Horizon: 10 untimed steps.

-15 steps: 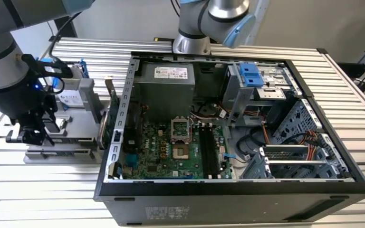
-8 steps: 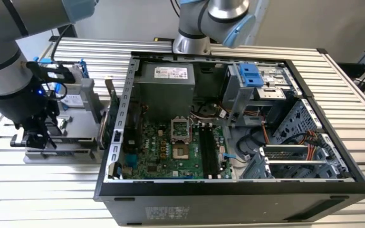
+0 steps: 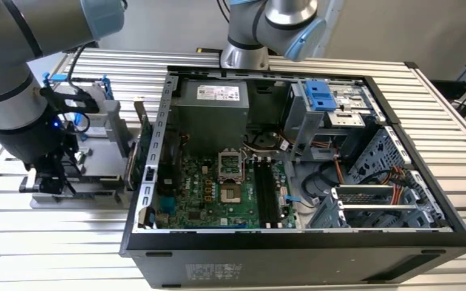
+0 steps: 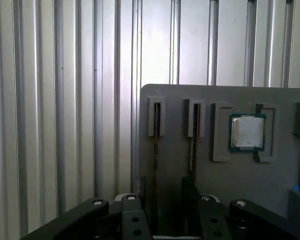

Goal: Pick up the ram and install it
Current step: 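Pick up the ram and move it above insertion slot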

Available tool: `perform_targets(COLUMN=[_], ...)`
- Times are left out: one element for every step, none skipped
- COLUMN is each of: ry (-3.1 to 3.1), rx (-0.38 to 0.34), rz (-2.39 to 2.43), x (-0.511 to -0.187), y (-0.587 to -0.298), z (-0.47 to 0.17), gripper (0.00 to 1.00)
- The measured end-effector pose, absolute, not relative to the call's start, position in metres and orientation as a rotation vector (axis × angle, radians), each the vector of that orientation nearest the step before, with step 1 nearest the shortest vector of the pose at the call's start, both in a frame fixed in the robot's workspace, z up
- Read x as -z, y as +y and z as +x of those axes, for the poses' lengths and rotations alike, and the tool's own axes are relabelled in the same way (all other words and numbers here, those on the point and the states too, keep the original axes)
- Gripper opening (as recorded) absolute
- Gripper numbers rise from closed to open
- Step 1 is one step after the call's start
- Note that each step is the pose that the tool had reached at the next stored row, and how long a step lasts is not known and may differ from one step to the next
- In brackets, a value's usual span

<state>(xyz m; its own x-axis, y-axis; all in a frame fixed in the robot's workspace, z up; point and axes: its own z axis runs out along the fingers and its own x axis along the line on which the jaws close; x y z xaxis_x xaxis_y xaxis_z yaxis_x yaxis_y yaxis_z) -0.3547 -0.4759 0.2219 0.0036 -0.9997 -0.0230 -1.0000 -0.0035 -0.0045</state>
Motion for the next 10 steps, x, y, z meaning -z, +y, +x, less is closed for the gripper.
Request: perform_targets(ry=[2.204, 2.204, 2.204, 2.204, 2.204, 2.204, 2.204, 2.204, 2.204, 2.204], rx=[-0.020, -0.020, -0.020, -0.020, -0.019, -0.019, -0.019, -0.019, -0.019, -0.019], rz=[-2.212, -2.212, -2.213, -2.213, -2.213, -2.214, -2.214, -2.215, -2.215, -2.215], x=[-0.220, -0.218, -0.217, -0.215, -0.214, -0.213, -0.211, -0.210, -0.208, -0.207], y=[-0.476, -0.476, -0.476, -0.476, -0.476, -0.476, -0.477, -0.477, -0.477, -0.477], z=[-0.355, -0.355, -0.355, -0.354, -0.354, -0.354, -0.354, -0.354, -0.354, -0.354], gripper=[1.00, 1.00, 1.00, 1.00, 1.00, 1.00, 1.00, 1.00, 1.00, 1.00])
